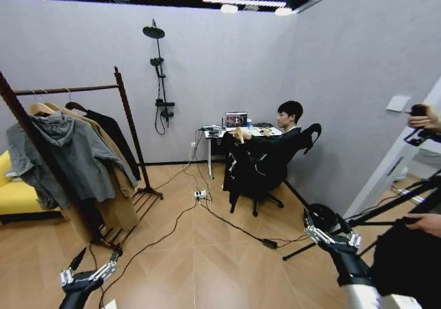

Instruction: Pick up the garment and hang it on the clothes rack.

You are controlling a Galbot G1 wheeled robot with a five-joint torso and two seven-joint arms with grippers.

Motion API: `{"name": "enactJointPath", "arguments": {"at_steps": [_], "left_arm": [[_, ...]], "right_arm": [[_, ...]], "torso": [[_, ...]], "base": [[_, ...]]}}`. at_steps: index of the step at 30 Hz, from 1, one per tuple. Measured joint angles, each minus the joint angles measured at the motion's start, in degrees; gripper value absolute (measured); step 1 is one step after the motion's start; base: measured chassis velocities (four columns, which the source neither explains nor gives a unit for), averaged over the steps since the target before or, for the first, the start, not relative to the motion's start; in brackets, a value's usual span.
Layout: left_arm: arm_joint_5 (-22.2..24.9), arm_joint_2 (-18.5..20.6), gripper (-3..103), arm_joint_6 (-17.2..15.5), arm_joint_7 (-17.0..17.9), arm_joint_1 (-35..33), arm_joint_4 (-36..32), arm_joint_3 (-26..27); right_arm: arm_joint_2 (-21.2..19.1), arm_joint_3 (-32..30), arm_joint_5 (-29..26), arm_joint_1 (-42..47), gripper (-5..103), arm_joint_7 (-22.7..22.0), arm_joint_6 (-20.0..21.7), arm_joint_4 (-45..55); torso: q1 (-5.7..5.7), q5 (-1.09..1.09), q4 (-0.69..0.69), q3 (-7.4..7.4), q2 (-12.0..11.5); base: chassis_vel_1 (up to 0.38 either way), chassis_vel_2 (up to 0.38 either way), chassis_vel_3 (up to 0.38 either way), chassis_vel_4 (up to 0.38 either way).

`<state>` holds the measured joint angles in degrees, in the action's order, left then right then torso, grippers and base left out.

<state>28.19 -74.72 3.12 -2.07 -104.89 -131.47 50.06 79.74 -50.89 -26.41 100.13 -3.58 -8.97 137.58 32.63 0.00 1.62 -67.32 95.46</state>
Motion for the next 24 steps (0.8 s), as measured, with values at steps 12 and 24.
{"name": "enactJointPath", "arguments": {"at_steps": [12, 24], "left_arm": [[0.0, 0.0, 100, 0.0, 0.0, 0.0, 0.0, 0.0], [0.0, 0.0, 100, 0.0, 0.0, 0.0, 0.0, 0.0]], "right_arm": [[-0.3, -0.3, 1.8, -0.3, 100, 0.0, -2.5, -0.9], [-0.2, -0.2, 3.6, -0.4, 100, -0.6, -1.6, -2.3]], "torso": [[-0.06, 0.0, 0.0, 0.02, 0.0], [-0.06, 0.0, 0.0, 0.02, 0.0]], "base": [[-0.002, 0.002, 0.001, -0.004], [0.0, 0.0, 0.0, 0.0]]}}
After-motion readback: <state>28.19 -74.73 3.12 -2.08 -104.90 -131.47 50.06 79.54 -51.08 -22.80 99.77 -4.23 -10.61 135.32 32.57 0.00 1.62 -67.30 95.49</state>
